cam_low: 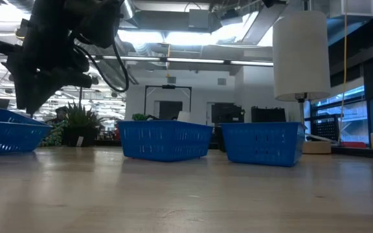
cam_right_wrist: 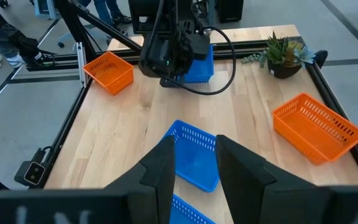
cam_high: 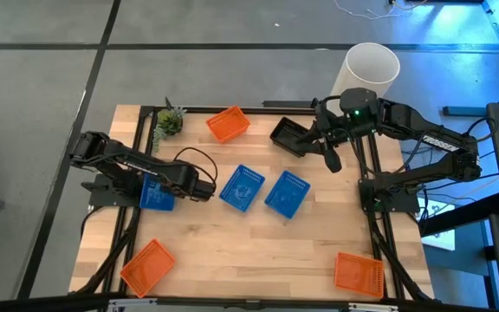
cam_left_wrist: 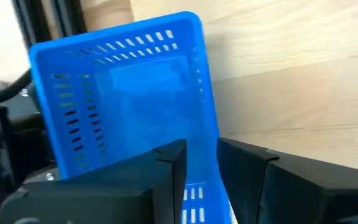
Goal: Stack baskets by color
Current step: Stack the left blue bin on the middle blue bin
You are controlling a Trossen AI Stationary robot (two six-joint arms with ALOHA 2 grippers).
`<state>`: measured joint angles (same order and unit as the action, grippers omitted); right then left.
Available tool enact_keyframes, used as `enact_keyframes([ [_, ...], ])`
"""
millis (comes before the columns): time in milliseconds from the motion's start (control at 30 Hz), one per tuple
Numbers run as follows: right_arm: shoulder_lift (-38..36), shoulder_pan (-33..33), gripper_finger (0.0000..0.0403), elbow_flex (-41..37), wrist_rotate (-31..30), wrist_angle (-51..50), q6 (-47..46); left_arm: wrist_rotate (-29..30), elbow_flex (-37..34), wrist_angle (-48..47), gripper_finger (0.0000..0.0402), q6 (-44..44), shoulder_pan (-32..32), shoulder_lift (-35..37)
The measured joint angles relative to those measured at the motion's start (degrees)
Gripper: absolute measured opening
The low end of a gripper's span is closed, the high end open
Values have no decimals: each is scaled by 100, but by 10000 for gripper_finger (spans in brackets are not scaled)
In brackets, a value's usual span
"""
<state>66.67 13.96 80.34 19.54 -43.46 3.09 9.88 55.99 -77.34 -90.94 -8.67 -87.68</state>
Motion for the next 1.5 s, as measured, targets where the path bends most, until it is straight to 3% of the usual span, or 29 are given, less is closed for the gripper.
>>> enact_keyframes([
  [267,0,0,115,0,-1,0,-2,93,-91,194,81,-33,2,-14],
  [733,0,0,115,0,-1,-2,-2,-35,-840,908,81,-142,0,-18],
  [933,0,0,115,0,-1,-2,11,-57,-1104,1017,78,580,2,-18],
  [1033,0,0,115,0,-1,-2,23,-184,-1105,1096,50,862,32,-18],
  [1133,-17,0,115,0,0,-7,27,-179,-979,1077,9,1070,46,-11],
  [1300,-174,0,115,0,-50,-214,25,-120,-380,1075,1,1454,46,24],
  [1500,-454,-2,115,0,-278,-294,40,288,1002,1197,0,2265,69,26],
])
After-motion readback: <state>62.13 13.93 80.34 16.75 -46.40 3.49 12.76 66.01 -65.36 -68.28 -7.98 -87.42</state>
